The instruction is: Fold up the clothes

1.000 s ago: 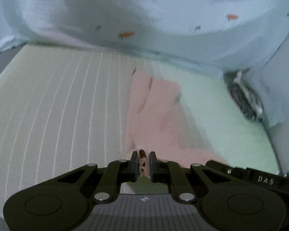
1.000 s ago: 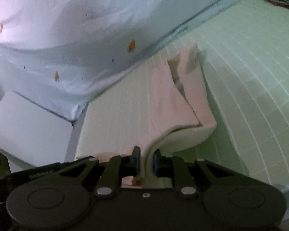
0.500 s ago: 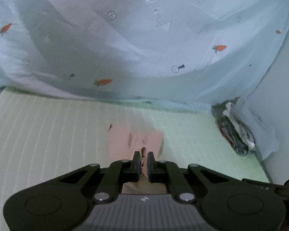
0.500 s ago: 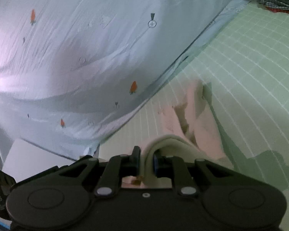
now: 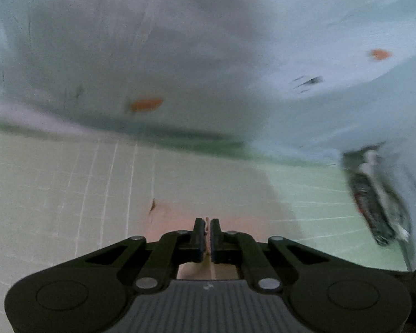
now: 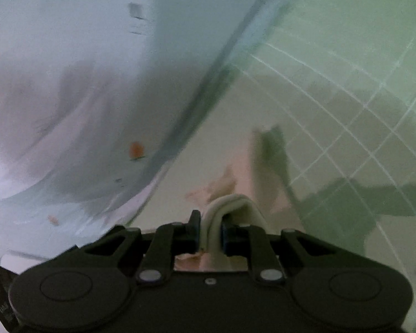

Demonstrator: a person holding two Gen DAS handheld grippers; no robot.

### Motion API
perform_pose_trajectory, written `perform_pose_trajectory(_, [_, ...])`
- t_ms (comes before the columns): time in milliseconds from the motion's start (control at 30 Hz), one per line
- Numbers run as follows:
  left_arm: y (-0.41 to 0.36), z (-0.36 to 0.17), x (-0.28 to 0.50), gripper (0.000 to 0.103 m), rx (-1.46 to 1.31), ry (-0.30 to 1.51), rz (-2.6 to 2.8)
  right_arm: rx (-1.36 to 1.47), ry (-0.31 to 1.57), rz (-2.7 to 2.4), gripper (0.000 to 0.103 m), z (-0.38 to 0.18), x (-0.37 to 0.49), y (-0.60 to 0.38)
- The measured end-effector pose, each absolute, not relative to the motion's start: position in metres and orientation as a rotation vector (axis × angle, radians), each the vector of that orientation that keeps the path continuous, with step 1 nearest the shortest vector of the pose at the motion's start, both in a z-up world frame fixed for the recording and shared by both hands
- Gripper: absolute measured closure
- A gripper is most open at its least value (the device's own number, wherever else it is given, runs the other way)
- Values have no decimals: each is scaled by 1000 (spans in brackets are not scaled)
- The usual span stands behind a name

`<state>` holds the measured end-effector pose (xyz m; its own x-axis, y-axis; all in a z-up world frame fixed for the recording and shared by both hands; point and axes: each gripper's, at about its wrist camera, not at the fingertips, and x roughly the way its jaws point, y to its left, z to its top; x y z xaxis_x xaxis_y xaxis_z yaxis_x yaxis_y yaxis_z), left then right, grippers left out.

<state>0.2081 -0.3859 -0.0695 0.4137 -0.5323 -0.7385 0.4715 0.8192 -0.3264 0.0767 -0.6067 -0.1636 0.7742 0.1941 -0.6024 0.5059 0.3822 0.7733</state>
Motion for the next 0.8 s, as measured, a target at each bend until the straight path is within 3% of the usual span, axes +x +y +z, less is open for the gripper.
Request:
perform_pose_trajectory(267, [-406, -145, 270, 99, -69, 1073, -522, 1275, 778, -191, 86, -242, 133, -640])
perform_pose_trajectory(400, [-392, -146, 277, 98, -69, 1063, -489, 1352, 718, -130, 74, -248, 126, -653])
perform_pose_trajectory(467, [-379, -136, 274, 90, -80, 1039, -489, 1309, 679, -159, 55, -237, 116, -657])
perform_pose_trajectory(500, [-372, -132, 270, 87, -86, 1029, -489, 1271, 646, -195, 34, -229, 111, -657])
perform_pose_trajectory(533, [-365, -127, 265, 83, -94, 1020, -491, 1231, 613, -217, 29, -221, 104, -657])
perform_pose_trajectory(600, [-356, -120, 253, 78, -123, 1018, -510, 1156, 574, -238, 29, -208, 95, -657])
perform_pose_trajectory(767, [-359, -128, 228, 46, -127, 1075, -579, 858, 673, -176, 29, -191, 101, -635])
perform_pose_trajectory(800, [-363, -132, 225, 45, -119, 1089, -588, 800, 694, -156, 29, -189, 103, -630])
